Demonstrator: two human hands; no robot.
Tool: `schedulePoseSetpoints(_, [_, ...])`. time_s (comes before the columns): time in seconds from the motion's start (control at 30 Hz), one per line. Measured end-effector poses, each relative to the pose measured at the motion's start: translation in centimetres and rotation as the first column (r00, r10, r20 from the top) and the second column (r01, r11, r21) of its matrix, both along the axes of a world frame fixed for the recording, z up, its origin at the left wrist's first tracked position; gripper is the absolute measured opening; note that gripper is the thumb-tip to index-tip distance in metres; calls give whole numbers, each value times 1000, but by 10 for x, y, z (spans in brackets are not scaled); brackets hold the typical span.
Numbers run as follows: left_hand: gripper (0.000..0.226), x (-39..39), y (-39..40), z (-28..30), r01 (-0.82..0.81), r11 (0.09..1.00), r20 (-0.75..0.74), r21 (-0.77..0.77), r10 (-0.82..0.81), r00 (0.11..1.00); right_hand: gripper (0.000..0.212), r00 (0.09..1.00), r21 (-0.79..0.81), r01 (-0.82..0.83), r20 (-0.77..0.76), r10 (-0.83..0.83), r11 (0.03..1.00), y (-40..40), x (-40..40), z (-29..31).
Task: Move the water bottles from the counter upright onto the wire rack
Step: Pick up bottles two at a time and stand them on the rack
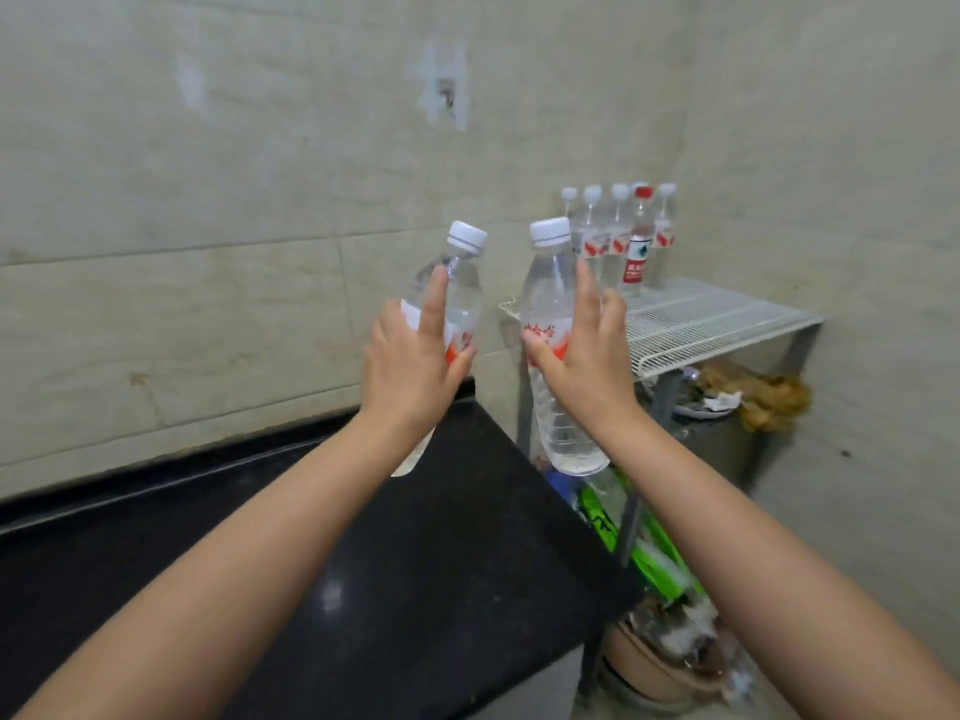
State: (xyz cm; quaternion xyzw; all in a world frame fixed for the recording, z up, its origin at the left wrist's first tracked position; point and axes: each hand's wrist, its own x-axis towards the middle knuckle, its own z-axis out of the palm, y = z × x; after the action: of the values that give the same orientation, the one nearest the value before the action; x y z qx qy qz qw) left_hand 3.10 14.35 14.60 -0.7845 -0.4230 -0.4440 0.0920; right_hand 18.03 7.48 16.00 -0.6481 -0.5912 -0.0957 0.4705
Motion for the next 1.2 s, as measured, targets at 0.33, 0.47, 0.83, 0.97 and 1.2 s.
schedulePoseSetpoints(0.33, [65, 176, 98, 26, 131, 989, 130, 66, -139, 982, 79, 986, 128, 51, -162, -30, 990, 95, 161, 58])
schedulePoseSetpoints(0.47, [69, 236, 150, 36, 123, 990, 184, 72, -134, 974, 79, 973, 142, 34, -229, -1, 989, 146, 219, 72])
schedulePoseSetpoints(0.83, [65, 350, 232, 11, 110, 990, 398, -92, -65, 915, 85, 935, -81, -142, -337, 107, 987, 262, 334, 25])
schedulePoseSetpoints(0.97, [68, 393, 258, -5, 13, 991, 419, -134, 45, 907, 83, 919, -55, -247, -331, 216, 967, 302, 361, 8])
schedulePoseSetpoints(1.2, [63, 433, 272, -23, -73, 980, 443, -184, 150, 884, 70, 880, -44, -403, -294, 374, 914, 325, 398, -5])
